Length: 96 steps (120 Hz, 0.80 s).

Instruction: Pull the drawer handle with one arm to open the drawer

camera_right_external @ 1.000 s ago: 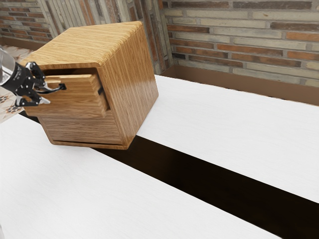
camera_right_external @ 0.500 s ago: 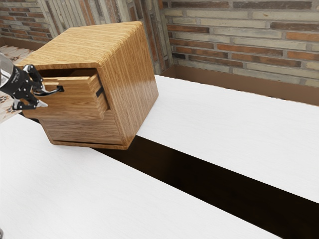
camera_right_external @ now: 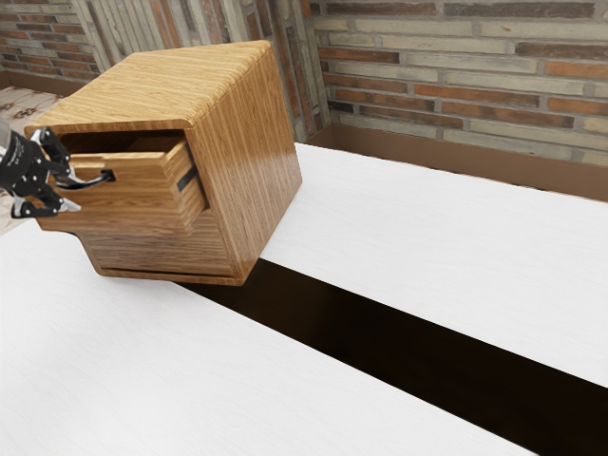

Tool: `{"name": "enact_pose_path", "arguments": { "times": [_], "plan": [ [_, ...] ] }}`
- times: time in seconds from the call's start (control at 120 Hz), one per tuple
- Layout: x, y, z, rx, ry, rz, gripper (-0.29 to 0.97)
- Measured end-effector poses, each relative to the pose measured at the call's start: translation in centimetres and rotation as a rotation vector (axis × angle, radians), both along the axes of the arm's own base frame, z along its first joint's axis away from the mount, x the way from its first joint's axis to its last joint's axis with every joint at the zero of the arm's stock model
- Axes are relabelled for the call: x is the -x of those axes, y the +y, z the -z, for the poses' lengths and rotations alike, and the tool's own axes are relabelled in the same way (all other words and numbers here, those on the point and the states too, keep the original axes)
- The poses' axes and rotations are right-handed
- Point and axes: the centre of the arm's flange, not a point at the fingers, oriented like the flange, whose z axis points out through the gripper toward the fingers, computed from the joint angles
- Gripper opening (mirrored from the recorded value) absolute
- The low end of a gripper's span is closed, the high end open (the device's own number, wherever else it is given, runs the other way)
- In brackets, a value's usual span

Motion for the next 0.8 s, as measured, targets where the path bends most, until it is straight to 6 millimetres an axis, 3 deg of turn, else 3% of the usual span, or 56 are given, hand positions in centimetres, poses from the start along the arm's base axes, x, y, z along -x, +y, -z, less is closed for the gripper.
{"name": "enact_pose_path", "arguments": {
  "times": [0.358, 0.8],
  "plan": [
    [2.3, 0.5, -0.3, 0.011, -0.011, -0.030, 0.17],
    [2.9, -0.8, -0.1, 0.013, -0.009, -0.024, 0.18]
  ]
}}
